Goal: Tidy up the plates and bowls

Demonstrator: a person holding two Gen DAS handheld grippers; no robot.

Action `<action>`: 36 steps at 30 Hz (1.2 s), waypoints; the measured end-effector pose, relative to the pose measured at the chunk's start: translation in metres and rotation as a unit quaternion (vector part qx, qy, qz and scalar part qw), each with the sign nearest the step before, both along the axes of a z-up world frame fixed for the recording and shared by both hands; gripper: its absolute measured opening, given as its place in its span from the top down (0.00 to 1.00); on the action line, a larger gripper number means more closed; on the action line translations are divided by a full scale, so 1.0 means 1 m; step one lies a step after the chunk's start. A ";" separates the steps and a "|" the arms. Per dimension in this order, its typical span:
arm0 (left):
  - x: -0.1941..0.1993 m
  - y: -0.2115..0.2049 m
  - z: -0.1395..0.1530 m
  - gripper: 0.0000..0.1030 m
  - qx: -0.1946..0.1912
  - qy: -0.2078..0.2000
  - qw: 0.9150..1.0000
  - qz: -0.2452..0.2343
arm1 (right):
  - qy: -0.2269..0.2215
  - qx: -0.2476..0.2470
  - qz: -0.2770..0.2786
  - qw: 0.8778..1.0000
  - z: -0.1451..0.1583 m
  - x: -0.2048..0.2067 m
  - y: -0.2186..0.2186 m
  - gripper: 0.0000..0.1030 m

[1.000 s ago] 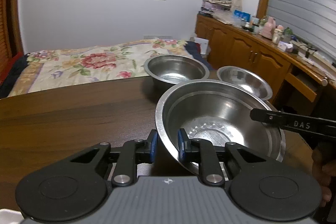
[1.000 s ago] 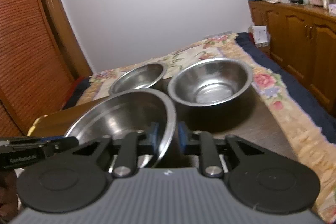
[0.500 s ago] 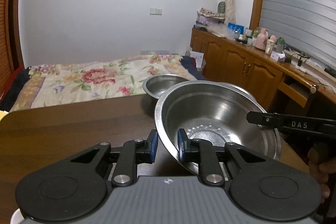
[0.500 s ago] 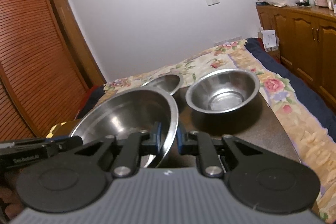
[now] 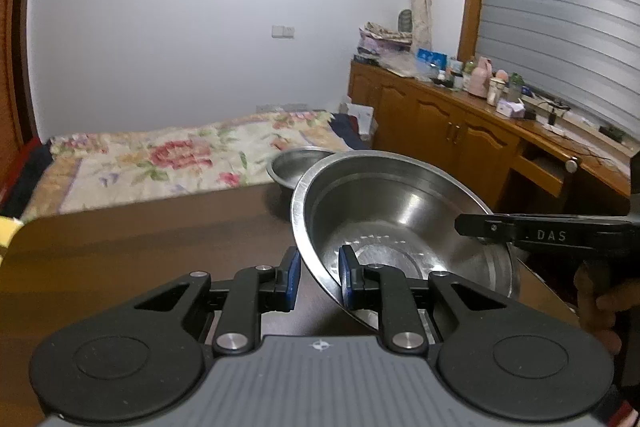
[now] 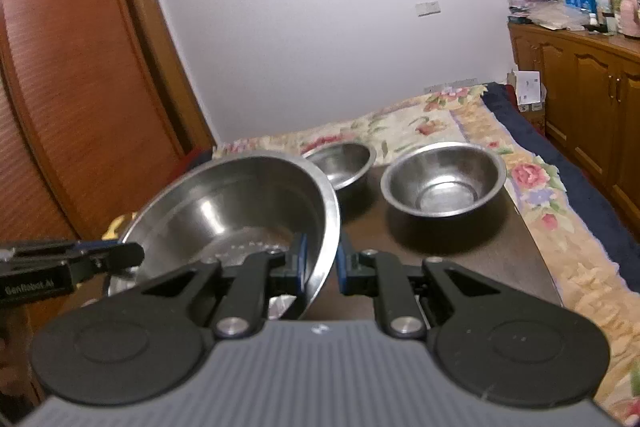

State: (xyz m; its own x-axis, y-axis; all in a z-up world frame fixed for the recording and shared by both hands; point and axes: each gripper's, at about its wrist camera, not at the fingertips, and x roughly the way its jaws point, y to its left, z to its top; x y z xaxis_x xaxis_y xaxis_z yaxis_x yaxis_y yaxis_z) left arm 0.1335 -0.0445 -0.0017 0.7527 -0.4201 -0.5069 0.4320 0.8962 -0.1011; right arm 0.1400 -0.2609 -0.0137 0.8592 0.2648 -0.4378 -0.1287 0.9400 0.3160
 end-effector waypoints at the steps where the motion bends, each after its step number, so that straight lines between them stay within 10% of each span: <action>1: -0.002 0.001 -0.002 0.79 -0.003 0.004 1.000 -0.002 | 0.005 -0.001 0.004 1.000 -0.001 -0.001 -0.001 0.83; 36: -0.042 0.012 -0.044 0.78 0.015 0.049 0.999 -0.019 | 0.055 -0.034 0.039 0.997 -0.030 -0.039 0.013 0.83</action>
State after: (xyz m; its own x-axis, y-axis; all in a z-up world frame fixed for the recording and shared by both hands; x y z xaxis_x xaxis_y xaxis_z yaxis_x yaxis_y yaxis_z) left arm 0.0919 -0.0326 -0.0459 0.6832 -0.4303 -0.5899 0.4545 0.8829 -0.1176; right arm 0.1007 -0.2478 -0.0439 0.7828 0.2965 -0.5471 -0.1711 0.9478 0.2689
